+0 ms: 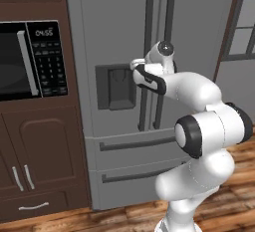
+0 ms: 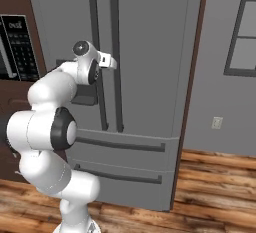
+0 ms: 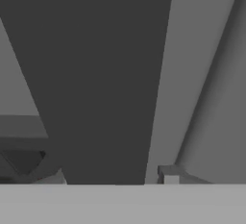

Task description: Take the lemon wedge from the fridge and place it on the plate with fish on the dining counter.

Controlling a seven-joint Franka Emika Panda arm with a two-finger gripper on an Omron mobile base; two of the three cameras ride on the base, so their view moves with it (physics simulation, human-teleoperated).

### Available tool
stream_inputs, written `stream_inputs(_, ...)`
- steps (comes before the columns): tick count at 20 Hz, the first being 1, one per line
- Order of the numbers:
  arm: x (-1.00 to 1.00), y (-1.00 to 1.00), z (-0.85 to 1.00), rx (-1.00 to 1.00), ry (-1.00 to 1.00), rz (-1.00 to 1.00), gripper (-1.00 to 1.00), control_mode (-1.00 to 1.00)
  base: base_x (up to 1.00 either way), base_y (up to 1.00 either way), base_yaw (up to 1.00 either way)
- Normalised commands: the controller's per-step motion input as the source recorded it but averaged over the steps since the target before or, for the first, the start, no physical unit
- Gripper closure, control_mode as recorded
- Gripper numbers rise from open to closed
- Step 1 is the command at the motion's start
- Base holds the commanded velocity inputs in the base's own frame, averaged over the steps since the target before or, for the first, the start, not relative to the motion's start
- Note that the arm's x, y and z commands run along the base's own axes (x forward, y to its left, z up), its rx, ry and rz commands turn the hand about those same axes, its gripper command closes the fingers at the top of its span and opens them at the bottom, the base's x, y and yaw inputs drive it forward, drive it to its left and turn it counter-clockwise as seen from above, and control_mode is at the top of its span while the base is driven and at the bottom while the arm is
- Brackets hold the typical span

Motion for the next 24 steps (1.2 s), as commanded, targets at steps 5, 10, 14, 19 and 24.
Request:
stream_inputs(5,0.00,0.00,0.00,0.00,0.00,0.00,1.00,-1.00,0.00,0.00,0.00)
stream_inputs(10,-0.14,0.19,0.05,-0.01,-0.08,0.01,1.00,-1.00,0.00,0.00,0.00)
stream_inputs(14,-0.31,0.78,0.30,-0.05,-0.21,0.00,1.00,-1.00,0.00,0.00,0.00)
stream_inputs(19,-0.24,1.00,0.38,-0.02,-0.19,0.00,1.00,-1.00,0.00,0.00,0.00)
stream_inputs(24,-0.20,1.00,0.54,-0.02,-0.17,0.00,1.00,-1.00,0.00,0.00,0.00)
